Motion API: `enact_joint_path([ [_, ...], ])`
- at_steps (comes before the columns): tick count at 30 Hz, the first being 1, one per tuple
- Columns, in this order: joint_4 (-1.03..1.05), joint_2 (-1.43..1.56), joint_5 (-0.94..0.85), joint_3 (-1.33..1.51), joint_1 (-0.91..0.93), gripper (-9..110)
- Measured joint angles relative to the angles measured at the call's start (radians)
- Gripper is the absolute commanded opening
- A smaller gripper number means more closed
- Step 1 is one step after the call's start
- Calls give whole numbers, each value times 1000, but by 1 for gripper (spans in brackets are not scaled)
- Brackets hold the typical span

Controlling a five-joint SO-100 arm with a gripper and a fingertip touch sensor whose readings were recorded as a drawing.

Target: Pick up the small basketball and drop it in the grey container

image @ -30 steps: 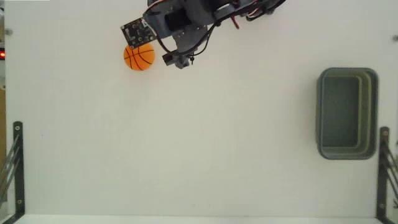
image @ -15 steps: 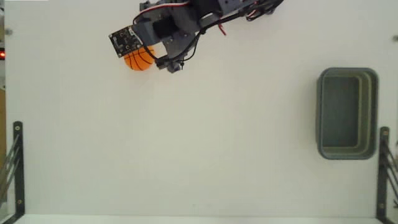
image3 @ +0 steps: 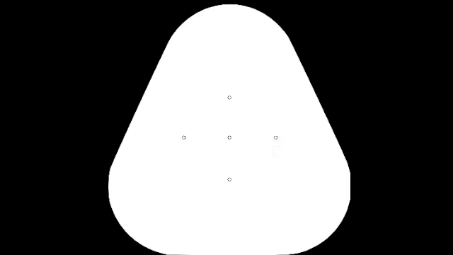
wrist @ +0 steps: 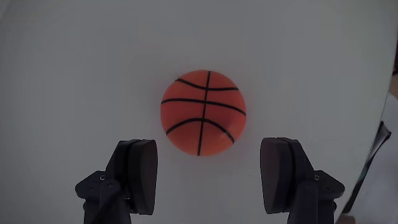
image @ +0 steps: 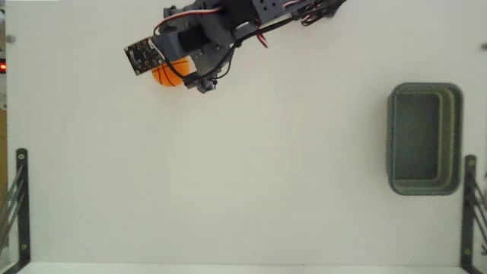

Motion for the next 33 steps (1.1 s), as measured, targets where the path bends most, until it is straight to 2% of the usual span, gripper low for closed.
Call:
enact_joint_path([
  [33, -71, -141, 0, -83, -17, 110],
])
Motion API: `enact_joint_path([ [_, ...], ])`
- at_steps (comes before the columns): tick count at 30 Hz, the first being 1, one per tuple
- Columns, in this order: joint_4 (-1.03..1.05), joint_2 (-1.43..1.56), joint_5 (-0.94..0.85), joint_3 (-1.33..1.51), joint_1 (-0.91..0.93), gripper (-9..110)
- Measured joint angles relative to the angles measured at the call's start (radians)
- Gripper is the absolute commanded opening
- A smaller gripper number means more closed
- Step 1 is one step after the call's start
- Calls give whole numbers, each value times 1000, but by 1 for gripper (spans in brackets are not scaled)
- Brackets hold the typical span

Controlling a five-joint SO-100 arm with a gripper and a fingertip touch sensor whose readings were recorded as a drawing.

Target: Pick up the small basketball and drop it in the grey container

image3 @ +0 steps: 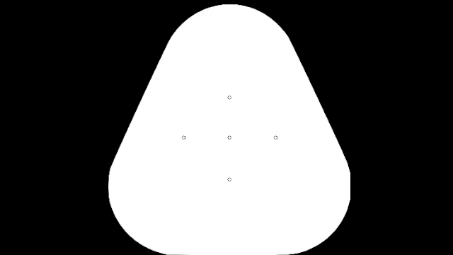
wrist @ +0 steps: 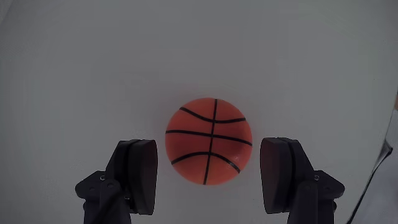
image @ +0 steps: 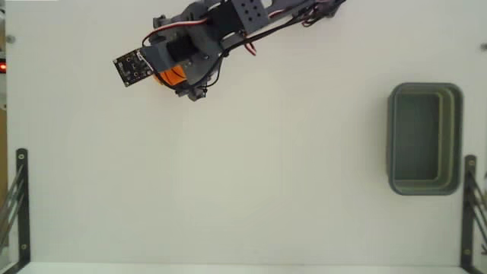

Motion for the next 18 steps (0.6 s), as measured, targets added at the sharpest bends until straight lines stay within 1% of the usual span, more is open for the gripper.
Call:
enact_joint_path([
  [18, 0, -14, 0, 2, 0, 110],
])
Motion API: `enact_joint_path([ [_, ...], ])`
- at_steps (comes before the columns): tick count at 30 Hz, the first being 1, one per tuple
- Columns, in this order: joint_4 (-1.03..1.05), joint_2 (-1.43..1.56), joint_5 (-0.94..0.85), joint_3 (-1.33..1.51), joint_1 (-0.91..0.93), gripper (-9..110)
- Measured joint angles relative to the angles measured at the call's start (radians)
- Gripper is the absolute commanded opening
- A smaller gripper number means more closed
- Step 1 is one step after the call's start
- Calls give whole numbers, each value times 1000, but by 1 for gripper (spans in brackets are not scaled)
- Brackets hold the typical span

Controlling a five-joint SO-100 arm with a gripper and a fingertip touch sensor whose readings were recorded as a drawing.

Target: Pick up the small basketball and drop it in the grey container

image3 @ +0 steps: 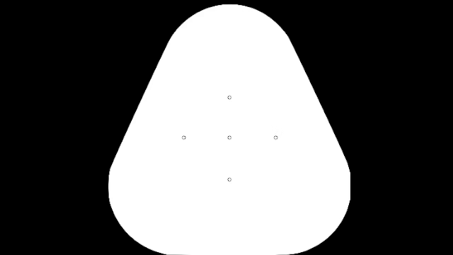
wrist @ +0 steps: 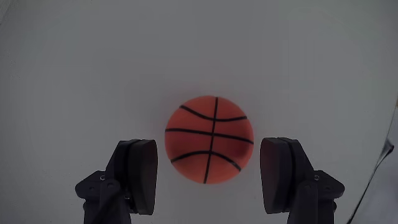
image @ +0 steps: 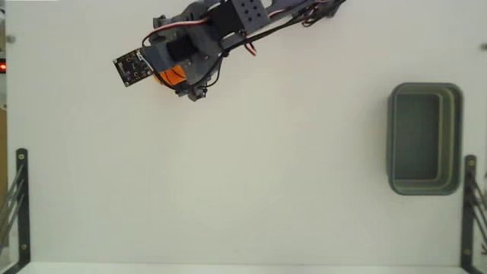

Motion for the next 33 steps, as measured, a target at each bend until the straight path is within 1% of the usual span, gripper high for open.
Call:
enact_joint_path([
  [33, -81, 0, 0, 41, 2, 110],
])
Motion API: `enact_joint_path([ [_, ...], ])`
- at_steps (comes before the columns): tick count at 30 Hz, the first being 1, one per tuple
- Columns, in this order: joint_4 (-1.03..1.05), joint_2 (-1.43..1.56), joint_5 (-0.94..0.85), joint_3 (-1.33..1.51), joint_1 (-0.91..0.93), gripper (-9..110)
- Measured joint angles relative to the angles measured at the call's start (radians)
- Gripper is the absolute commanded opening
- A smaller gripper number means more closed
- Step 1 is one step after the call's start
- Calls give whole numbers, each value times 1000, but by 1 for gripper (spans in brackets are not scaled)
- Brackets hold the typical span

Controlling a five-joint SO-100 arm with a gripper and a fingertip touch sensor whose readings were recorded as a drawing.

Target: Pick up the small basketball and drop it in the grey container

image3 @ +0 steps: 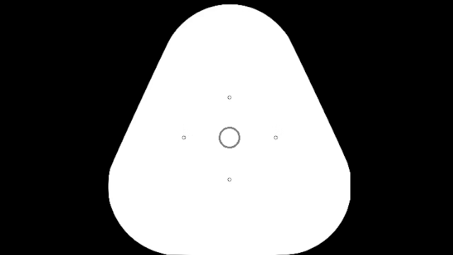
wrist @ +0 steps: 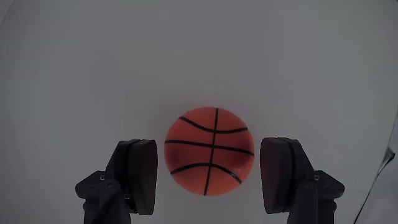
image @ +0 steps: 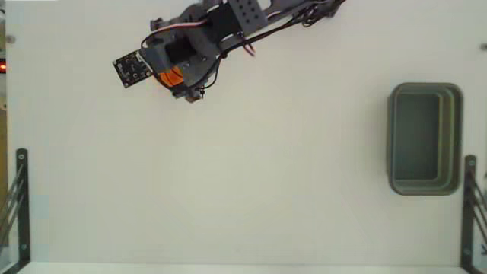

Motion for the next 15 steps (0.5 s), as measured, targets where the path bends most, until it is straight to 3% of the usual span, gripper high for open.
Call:
enact_joint_path([
  [15, -49, -2, 0, 54, -2, 110],
])
